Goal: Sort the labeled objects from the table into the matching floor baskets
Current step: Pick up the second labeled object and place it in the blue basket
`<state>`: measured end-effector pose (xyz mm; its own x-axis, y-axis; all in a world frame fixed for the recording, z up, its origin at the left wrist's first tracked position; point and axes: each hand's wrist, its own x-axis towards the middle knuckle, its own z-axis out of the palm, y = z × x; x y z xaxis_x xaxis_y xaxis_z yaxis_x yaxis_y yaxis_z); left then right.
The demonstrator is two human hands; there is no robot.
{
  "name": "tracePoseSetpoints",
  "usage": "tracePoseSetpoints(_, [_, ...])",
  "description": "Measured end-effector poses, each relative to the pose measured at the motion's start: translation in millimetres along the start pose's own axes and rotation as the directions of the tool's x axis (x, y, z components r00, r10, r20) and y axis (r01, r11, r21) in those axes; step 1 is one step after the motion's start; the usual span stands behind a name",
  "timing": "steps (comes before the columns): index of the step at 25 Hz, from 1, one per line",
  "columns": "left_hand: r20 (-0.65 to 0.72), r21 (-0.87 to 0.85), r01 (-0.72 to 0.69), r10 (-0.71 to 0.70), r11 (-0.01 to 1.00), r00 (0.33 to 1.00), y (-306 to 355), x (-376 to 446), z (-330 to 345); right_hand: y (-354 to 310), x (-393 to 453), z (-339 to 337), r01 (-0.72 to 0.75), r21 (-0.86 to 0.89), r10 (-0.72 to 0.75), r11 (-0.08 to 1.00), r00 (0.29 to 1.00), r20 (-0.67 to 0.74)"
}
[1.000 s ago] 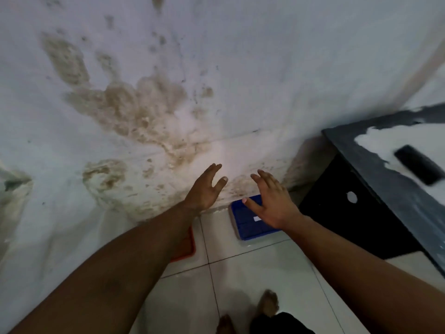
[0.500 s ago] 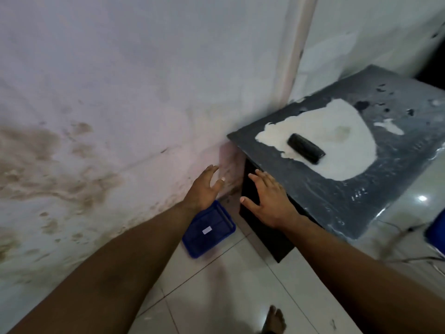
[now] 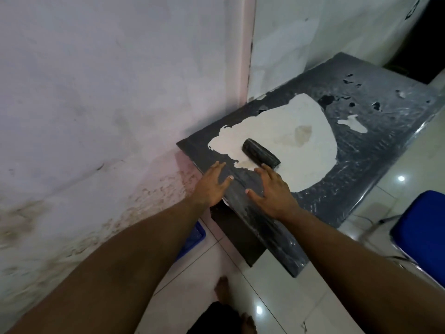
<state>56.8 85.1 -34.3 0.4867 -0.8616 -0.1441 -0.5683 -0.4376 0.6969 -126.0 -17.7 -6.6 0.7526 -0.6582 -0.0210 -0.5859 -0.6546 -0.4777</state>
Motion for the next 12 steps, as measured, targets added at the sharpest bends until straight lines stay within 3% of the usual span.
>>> tracePoseSetpoints(4, [0.035,0.101,0.007,-0.011,0.995,0.999,-6.6,51.6,17.7,29.8,48.8,-3.5,0.007,-0.045,-0.007,0.999,1.000,0.005])
tracePoseSetpoints(9, [-0.055,0.253,0.011,0.003,0.967,0.999,-20.4,111.8,42.8,55.4,112.6,2.4,0.028,-0.106,-0.025,0.994,0.999,0.023])
tracePoseSetpoints(12, [-0.039,0.359,0.044,-0.032,0.932,0.999,-30.5,133.4,58.7,66.5,145.5,11.2,0.046,-0.148,-0.037,0.988,0.997,0.062])
